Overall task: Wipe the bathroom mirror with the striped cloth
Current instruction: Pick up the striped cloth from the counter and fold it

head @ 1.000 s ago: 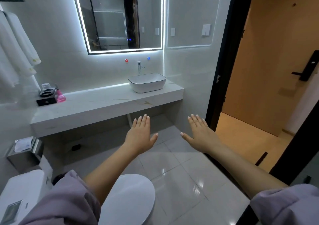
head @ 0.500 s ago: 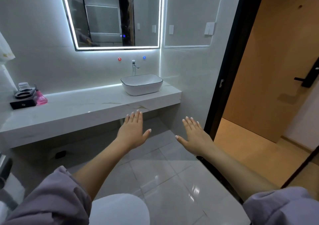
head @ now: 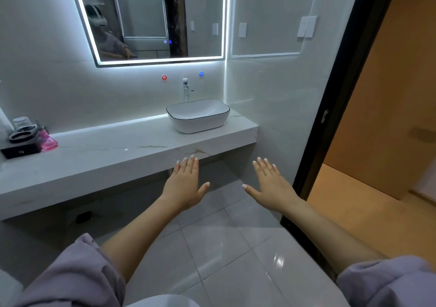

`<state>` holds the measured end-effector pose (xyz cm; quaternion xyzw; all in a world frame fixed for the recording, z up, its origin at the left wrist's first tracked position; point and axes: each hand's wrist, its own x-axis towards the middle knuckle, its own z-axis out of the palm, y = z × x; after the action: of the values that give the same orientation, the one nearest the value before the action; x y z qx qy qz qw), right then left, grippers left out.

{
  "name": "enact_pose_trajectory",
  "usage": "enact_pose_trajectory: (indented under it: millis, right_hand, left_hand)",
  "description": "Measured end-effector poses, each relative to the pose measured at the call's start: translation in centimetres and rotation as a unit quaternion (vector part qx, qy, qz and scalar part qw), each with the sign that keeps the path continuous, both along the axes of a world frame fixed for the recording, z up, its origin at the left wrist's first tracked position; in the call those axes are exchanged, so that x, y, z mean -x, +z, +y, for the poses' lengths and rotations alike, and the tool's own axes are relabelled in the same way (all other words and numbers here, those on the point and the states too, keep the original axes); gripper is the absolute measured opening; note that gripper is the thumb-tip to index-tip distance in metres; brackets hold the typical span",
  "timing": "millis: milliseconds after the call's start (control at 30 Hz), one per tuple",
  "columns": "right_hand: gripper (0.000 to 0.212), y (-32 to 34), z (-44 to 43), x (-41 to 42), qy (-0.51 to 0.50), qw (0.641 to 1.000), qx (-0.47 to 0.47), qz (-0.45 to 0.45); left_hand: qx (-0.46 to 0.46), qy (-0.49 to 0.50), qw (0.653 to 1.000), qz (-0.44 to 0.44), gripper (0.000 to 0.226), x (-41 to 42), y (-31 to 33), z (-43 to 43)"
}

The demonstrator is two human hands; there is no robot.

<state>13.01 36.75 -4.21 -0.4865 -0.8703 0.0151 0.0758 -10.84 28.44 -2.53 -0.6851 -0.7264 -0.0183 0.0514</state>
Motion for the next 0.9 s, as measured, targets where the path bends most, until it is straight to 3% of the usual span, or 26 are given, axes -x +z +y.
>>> enact_pose_trajectory:
  millis: [900]
  right_hand:
    - [0.082,1.7,35.6,-2.4,0.135,0.991,0.006,-0.009]
  left_hand:
    - [-0.017,0.138,0.990,-0.008,0.075,-5.0,-0.7,29.8]
